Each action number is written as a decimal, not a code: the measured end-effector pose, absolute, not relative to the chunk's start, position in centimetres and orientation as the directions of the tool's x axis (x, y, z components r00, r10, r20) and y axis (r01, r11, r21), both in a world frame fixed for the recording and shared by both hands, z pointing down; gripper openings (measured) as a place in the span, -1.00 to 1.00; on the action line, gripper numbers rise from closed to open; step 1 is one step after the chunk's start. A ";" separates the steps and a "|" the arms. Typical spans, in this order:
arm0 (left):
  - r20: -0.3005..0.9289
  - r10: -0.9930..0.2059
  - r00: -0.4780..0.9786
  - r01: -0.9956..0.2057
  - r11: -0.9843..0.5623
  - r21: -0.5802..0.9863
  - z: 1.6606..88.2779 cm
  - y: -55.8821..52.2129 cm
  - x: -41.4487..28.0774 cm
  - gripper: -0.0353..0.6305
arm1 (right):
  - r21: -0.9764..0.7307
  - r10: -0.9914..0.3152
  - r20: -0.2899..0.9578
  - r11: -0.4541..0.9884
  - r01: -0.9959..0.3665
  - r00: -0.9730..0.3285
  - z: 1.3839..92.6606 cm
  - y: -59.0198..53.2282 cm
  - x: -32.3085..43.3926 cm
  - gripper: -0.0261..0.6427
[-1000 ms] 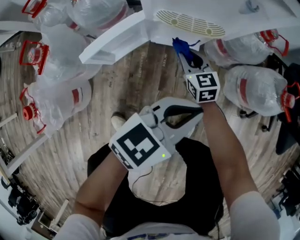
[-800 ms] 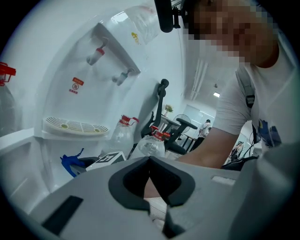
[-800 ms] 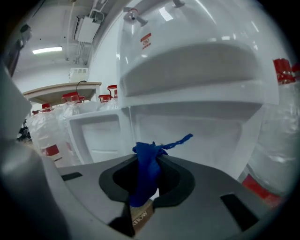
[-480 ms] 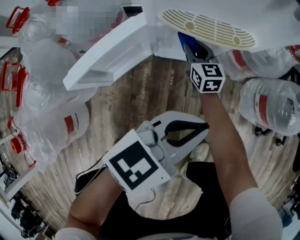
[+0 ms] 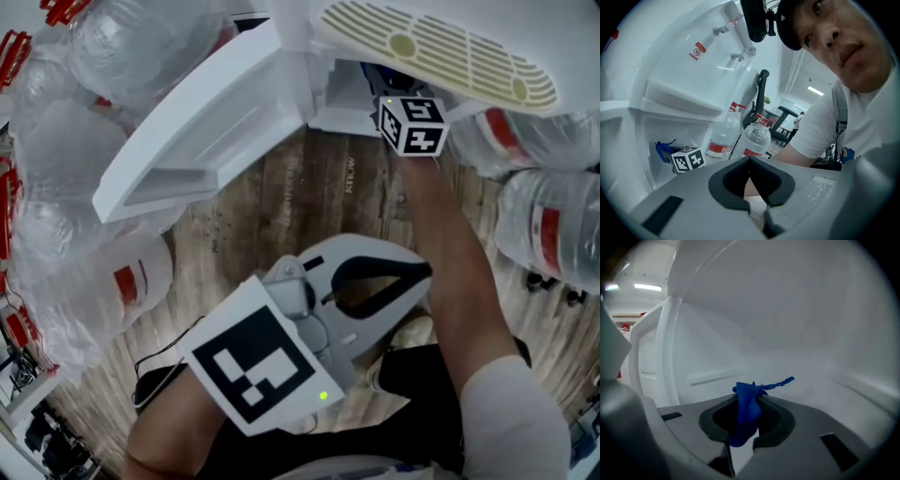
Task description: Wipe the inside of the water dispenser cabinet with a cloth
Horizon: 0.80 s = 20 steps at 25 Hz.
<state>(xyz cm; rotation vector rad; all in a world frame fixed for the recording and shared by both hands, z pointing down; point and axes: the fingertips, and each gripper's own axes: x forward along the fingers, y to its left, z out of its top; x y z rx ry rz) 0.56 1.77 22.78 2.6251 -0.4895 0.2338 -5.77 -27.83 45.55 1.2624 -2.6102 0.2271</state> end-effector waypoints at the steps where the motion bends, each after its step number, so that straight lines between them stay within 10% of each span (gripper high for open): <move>1: 0.244 -0.298 0.923 -0.377 -0.829 0.413 23.2 1.5 0.5 -0.88 | -0.042 -0.754 0.271 0.611 -0.790 -0.598 46.0 -28.4 -5.7 -0.72; 20: 0.243 -0.181 0.953 -0.294 -0.743 0.602 28.8 0.0 1.8 -0.88 | -0.064 -0.654 0.237 0.727 -0.683 -0.718 50.0 -29.6 -11.9 -0.71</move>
